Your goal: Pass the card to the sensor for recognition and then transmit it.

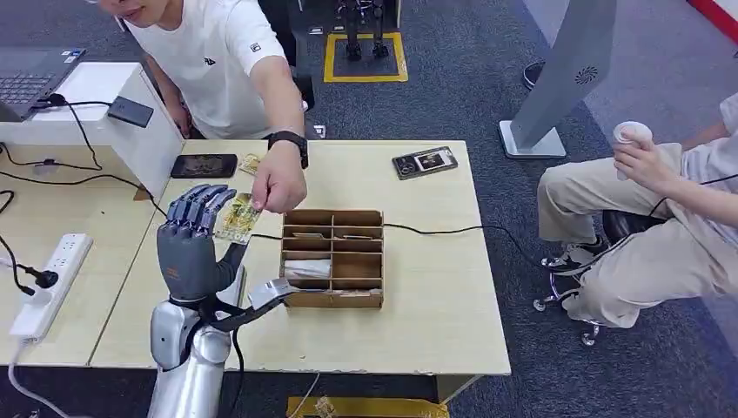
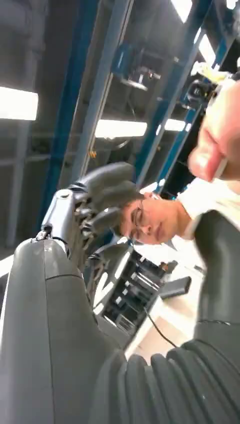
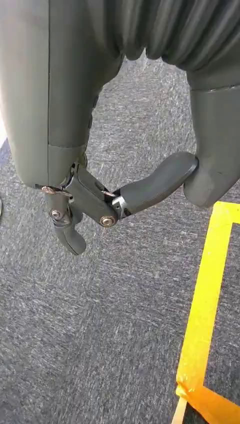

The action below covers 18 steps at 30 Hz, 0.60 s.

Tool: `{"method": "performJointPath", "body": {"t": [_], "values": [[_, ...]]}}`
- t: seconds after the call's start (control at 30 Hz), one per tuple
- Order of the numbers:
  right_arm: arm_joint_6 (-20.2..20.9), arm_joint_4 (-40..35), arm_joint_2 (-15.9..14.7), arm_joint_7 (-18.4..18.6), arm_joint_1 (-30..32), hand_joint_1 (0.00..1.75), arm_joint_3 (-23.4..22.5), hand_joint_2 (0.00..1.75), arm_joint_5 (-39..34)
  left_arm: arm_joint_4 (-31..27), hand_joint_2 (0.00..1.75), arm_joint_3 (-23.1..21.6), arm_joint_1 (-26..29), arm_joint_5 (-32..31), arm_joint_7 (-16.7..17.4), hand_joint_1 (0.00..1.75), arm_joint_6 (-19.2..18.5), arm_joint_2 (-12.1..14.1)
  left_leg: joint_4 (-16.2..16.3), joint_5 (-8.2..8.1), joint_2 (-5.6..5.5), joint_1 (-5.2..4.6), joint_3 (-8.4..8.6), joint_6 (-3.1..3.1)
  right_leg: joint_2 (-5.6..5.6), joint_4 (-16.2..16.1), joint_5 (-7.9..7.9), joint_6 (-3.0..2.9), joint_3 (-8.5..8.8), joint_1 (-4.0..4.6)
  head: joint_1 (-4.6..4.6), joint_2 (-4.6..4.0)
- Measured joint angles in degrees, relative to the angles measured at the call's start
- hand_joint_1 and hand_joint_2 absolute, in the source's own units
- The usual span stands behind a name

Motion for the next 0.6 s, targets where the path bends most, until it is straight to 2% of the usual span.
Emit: {"method": "performJointPath", "body": {"t": [0.6], "values": [[-0.1,0.0,0.0,0.0,0.0,0.00,0.5,1.75,0.0,0.8,1.75,0.0,-0.1,2.0,-0.1,1.75,0.0,-0.1,0.0,0.01,0.00,0.00,0.00,0.00,0.01,0.0,0.01,0.00,0.00,0.00,0.02,0.02]]}}
